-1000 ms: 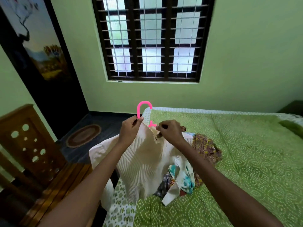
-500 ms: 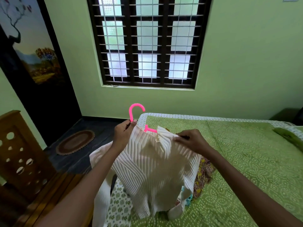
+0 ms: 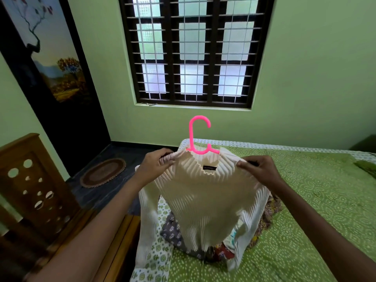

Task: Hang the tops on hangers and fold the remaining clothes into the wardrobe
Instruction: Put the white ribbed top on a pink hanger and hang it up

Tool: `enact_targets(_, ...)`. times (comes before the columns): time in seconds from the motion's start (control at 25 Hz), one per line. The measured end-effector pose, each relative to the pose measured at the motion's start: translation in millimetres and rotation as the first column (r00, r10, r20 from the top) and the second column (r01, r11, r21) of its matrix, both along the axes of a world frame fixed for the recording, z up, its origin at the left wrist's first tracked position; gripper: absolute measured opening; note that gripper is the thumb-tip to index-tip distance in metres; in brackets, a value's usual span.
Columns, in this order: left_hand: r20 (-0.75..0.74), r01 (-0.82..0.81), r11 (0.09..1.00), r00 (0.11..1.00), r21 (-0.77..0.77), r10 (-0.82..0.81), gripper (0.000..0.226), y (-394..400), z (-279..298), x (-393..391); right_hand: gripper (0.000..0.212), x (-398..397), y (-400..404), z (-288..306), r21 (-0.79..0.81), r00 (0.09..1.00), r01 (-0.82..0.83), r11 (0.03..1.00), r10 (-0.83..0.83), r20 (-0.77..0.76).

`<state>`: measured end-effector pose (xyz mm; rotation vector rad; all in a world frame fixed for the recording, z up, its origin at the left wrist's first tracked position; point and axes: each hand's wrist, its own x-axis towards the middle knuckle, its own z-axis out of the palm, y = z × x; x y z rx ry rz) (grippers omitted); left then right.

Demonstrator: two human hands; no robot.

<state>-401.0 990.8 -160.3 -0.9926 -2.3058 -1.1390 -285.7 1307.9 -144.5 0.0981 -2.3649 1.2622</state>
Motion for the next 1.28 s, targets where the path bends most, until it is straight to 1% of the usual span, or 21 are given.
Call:
enact_targets(0.04, -0.055, -0.021, 1.000, 0.998, 0.002, 0.021, 0.042, -6, -5, 1, 0.019, 2, 2, 1, -0.025, 1.000, -0.016, 1.000, 0.016, 0.009)
enact_targets(0.16, -0.137, -0.009, 1.000, 0.991, 0.013, 0.011, 0.049, -13, -9, 10, 0.022, 6, 5, 5, -0.087, 0.999, -0.030, 0.996, 0.032, 0.026)
enact_targets(0.24, -0.186, -0.017, 1.000, 0.982, -0.024, 0.012, 0.053, -15, -3, 12, 0.024, 8, 9, 6, -0.121, 0.999, -0.029, 0.992, 0.034, 0.039)
enact_targets(0.32, -0.225, -0.077, 0.996, 0.972, -0.054, 0.063, 0.055, -24, 5, 8, 0.022, 12, 16, 6, -0.169, 0.997, -0.039, 0.985, 0.050, 0.064)
enact_targets(0.36, -0.209, -0.124, 0.992, 0.971, -0.037, 0.113, 0.051, -30, 8, 3, 0.019, 15, 20, 6, -0.197, 0.995, -0.043, 0.979, 0.059, 0.078)
enact_targets(0.44, -0.078, -0.191, 0.982, 0.979, -0.003, 0.190, 0.036, -38, 10, -6, 0.014, 20, 27, 7, -0.266, 0.994, -0.033, 0.963, 0.060, 0.092)
enact_targets(0.48, 0.003, -0.187, 0.982, 0.982, -0.029, 0.187, 0.030, -40, 9, -9, 0.012, 22, 29, 8, -0.293, 0.994, -0.027, 0.956, 0.057, 0.096)
enact_targets(0.56, 0.155, -0.115, 0.984, 0.979, -0.138, 0.136, 0.024, -40, 5, -9, 0.011, 24, 31, 8, -0.302, 0.993, -0.022, 0.953, 0.057, 0.106)
enact_targets(0.64, 0.237, -0.051, 0.976, 0.966, -0.210, 0.101, 0.023, -35, 0, -5, 0.009, 25, 30, 9, -0.284, 0.992, -0.013, 0.959, 0.048, 0.115)
enact_targets(0.72, 0.221, -0.023, 0.976, 0.973, -0.218, 0.072, 0.021, -27, 1, 2, 0.009, 26, 29, 11, -0.280, 0.992, -0.003, 0.960, 0.038, 0.120)
enact_targets(0.8, 0.164, -0.046, 0.984, 0.984, -0.170, 0.074, 0.022, -18, 8, 9, 0.012, 27, 30, 15, -0.259, 0.993, -0.011, 0.966, 0.041, 0.112)
enact_targets(0.92, 0.034, -0.156, 0.988, 0.987, 0.009, 0.156, 0.028, -10, 22, 13, 0.020, 26, 27, 21, -0.159, 0.995, -0.046, 0.986, 0.060, 0.083)
enact_targets(0.96, 0.016, -0.159, 0.985, 0.987, 0.066, 0.158, 0.027, -7, 28, 14, 0.021, 26, 25, 21, -0.130, 0.995, -0.052, 0.990, 0.062, 0.074)
enact_targets(1.0, 0.017, -0.138, 0.987, 0.990, 0.079, 0.137, 0.026, -4, 31, 14, 0.021, 26, 22, 20, -0.127, 0.996, -0.050, 0.991, 0.058, 0.064)
enact_targets(1.12, 0.087, -0.028, 0.999, 0.996, -0.041, 0.031, 0.035, 5, 30, 16, 0.016, 28, 18, 16, -0.211, 0.998, -0.038, 0.977, 0.049, 0.046)
enact_targets(1.2, 0.129, 0.008, 0.998, 0.992, -0.065, 0.000, 0.032, 2, 22, 18, 0.018, 30, 19, 14, -0.233, 0.998, -0.040, 0.972, 0.048, 0.029)
enact_targets(1.28, 0.096, -0.013, 0.997, 0.995, -0.081, 0.020, 0.028, -2, 14, 22, 0.021, 31, 19, 15, -0.212, 0.999, -0.039, 0.976, 0.046, 0.025)
